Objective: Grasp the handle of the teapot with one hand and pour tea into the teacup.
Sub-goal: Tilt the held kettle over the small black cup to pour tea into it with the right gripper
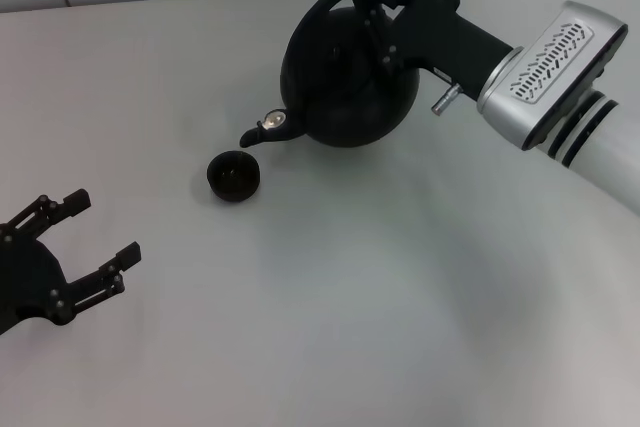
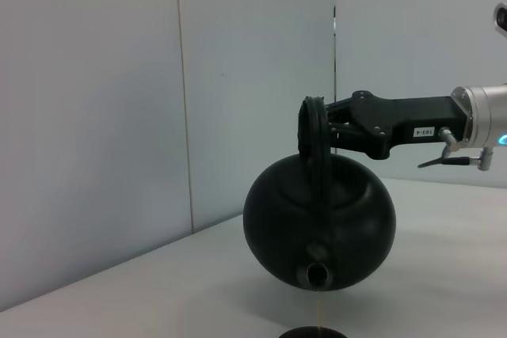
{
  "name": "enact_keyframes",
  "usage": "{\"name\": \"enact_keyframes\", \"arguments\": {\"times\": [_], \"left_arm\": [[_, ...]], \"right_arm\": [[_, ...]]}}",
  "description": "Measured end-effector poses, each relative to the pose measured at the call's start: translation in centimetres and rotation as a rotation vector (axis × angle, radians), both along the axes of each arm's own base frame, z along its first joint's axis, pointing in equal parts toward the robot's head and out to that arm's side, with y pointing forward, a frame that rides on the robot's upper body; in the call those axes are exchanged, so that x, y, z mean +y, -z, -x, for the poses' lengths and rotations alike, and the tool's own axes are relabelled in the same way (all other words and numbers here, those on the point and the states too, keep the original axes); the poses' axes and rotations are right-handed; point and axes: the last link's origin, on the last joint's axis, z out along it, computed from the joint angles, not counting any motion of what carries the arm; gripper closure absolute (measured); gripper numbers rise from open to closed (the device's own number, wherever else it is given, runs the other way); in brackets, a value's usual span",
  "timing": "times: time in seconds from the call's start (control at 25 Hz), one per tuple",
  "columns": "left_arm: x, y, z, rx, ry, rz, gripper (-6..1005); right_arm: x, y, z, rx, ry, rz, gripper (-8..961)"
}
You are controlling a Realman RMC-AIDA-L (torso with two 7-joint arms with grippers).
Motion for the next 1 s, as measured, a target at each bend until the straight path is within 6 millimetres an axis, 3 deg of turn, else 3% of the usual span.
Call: {"name": "enact_keyframes", "arguments": {"times": [0.68, 1.0], "left_arm": [[0.0, 0.01, 0.01, 0.0, -0.001, 0.0, 152], [0.02, 0.0, 0.04, 0.001, -0.002, -0.001, 152]], "right_arm": [[0.29, 0.15, 0.27, -0.024, -0.009, 0.0, 862], [0.29, -0.32, 0.56, 0.062, 0.007, 0.005, 863]]}}
